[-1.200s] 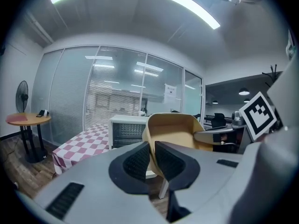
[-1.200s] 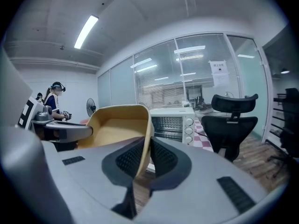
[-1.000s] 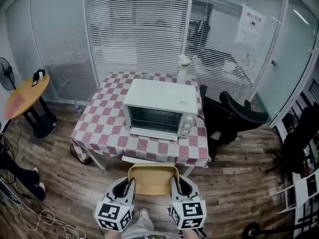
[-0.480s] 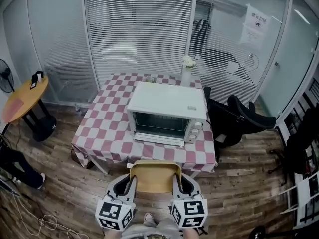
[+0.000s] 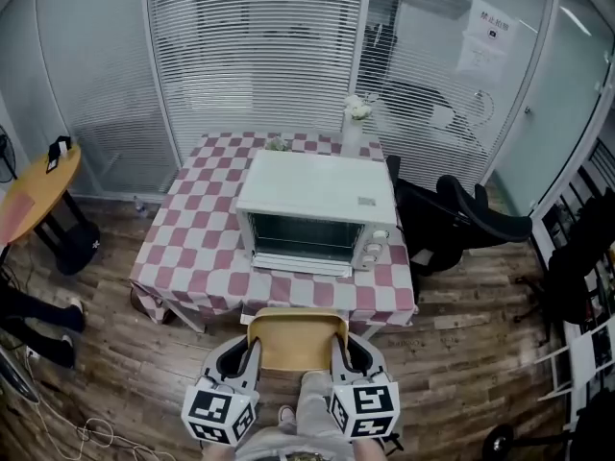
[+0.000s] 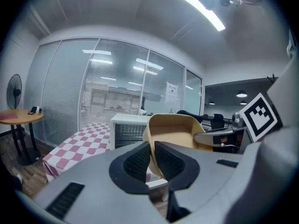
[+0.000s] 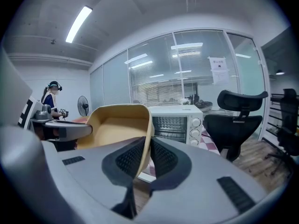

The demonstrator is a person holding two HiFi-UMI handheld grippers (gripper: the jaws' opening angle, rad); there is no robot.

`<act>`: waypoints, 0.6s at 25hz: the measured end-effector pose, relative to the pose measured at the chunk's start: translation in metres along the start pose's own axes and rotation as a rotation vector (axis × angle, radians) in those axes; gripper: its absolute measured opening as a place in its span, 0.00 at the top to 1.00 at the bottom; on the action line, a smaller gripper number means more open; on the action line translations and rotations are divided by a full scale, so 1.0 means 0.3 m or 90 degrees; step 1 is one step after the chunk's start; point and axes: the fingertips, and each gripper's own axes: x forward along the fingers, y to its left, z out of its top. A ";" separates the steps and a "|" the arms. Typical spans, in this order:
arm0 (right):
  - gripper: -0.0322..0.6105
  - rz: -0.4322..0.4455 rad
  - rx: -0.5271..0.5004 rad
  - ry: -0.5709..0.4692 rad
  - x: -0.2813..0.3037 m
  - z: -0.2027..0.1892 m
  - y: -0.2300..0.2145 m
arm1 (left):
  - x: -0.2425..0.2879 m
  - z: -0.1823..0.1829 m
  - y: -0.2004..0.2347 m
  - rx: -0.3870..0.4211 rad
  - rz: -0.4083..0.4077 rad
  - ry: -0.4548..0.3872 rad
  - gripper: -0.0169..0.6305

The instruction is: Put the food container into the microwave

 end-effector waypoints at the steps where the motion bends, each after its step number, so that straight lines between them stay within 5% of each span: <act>1: 0.92 0.000 0.000 0.001 0.011 0.002 -0.005 | 0.010 0.001 0.004 0.000 0.000 0.000 0.91; 15: 0.92 0.024 -0.003 -0.002 0.265 0.115 -0.078 | 0.231 0.102 0.125 0.002 0.018 -0.003 0.91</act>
